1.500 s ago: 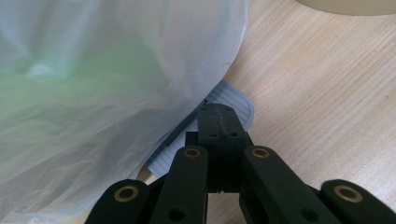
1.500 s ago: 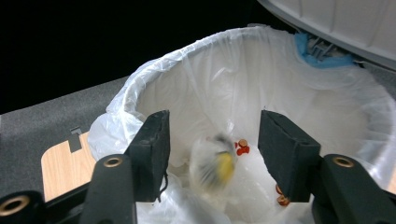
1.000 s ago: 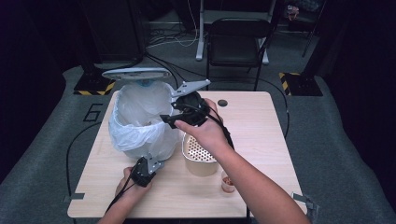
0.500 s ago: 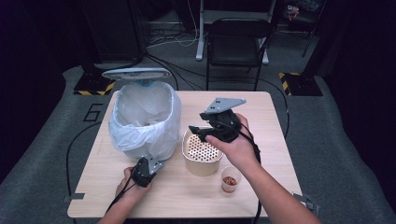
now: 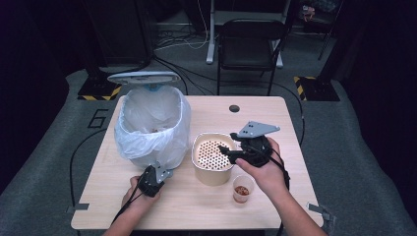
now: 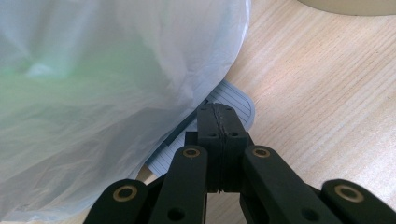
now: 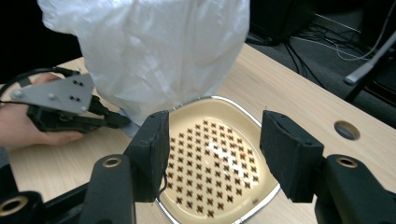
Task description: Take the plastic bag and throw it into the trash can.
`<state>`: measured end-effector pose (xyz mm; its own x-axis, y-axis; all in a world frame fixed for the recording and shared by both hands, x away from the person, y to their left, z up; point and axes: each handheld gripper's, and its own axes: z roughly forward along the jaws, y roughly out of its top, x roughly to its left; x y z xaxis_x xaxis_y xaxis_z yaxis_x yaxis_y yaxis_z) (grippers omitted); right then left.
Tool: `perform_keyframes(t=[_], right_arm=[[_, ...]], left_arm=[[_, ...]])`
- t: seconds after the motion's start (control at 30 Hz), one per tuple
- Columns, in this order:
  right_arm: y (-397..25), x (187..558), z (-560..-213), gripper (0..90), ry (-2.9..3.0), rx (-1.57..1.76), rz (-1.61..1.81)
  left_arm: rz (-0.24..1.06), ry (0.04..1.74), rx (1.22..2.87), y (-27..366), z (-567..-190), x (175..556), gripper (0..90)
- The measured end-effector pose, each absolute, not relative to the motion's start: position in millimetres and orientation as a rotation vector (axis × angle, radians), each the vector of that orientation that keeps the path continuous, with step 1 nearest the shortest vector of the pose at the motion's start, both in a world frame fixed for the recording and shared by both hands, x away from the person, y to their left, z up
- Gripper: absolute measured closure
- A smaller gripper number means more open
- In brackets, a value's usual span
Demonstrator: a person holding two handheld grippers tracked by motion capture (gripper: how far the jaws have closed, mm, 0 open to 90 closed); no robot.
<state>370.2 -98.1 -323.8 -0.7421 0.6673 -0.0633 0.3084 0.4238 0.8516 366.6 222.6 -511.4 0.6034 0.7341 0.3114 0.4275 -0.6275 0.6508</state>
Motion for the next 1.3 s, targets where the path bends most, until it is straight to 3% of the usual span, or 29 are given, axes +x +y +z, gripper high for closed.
perform_keyframes(t=[0.3, 0.57, 1.0, 1.1, 1.3], right_arm=[[-118, 361, -348, 42.0, 2.256, 0.875, 1.238], [-135, 352, -375, 34.9, 2.224, 0.926, 1.231], [-153, 343, -411, 30.6, 2.190, 1.031, 1.246], [-156, 341, -417, 28.0, 2.201, 1.037, 1.252], [-154, 334, -425, 14.5, 2.239, 1.012, 1.261]], left_arm=[[0.788, 0.922, 2.300, 222, -512, 366, 89.8], [0.773, 0.920, 2.306, 223, -511, 367, 89.7], [0.786, 0.921, 2.299, 222, -512, 366, 89.8], [0.773, 0.920, 2.303, 222, -512, 367, 89.7], [0.763, 0.921, 2.308, 223, -511, 367, 89.7]])
